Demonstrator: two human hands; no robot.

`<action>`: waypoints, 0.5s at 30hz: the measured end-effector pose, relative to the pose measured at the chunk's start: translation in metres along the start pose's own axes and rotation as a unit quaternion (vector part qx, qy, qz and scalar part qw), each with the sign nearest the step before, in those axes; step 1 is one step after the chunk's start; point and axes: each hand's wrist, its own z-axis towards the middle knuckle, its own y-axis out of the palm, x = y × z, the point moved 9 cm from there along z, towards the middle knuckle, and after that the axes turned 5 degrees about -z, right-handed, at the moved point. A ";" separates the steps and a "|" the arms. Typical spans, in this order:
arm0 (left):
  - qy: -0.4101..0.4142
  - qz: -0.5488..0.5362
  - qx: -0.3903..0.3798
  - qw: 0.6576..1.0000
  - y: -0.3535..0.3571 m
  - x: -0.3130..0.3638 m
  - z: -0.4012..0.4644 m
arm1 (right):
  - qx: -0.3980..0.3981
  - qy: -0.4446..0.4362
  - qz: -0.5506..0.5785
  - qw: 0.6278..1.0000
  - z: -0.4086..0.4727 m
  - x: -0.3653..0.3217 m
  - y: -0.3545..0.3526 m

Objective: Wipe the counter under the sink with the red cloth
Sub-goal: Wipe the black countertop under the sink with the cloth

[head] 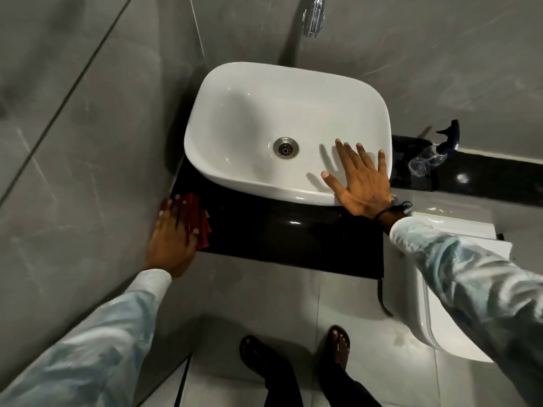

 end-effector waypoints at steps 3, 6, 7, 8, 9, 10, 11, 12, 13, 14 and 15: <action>-0.086 -0.048 0.041 0.994 0.012 0.008 -0.024 | -0.006 0.003 0.001 1.000 -0.001 0.000 -0.001; -0.142 -0.068 0.066 0.985 0.024 0.019 -0.041 | -0.007 0.001 0.000 1.000 -0.001 0.000 -0.001; -0.153 -0.068 0.073 0.983 0.025 0.021 -0.043 | -0.008 0.000 -0.002 1.000 0.000 -0.002 0.000; -0.166 -0.071 0.077 0.980 0.027 0.025 -0.045 | -0.009 -0.002 -0.006 1.000 0.000 -0.003 0.001; -0.178 -0.076 0.074 0.978 0.030 0.031 -0.046 | -0.011 -0.003 -0.010 1.000 0.001 -0.004 0.001; -0.183 -0.081 0.063 0.978 0.035 0.042 -0.049 | -0.013 -0.003 -0.010 1.000 0.001 -0.004 0.002; -0.177 -0.086 0.050 0.979 0.041 0.061 -0.051 | -0.012 -0.003 -0.009 1.000 0.000 -0.004 0.002; -0.157 -0.088 0.039 0.983 0.047 0.085 -0.055 | -0.010 -0.004 -0.007 1.000 0.000 -0.004 0.001; -0.125 -0.086 0.034 0.988 0.053 0.115 -0.060 | -0.009 -0.003 -0.004 1.000 0.000 -0.005 0.001; -0.080 -0.082 0.037 0.993 0.061 0.152 -0.065 | -0.006 -0.005 -0.001 1.000 0.000 -0.004 0.001; -0.030 -0.081 0.037 0.996 0.071 0.189 -0.071 | -0.004 -0.007 0.002 1.000 0.000 -0.005 0.001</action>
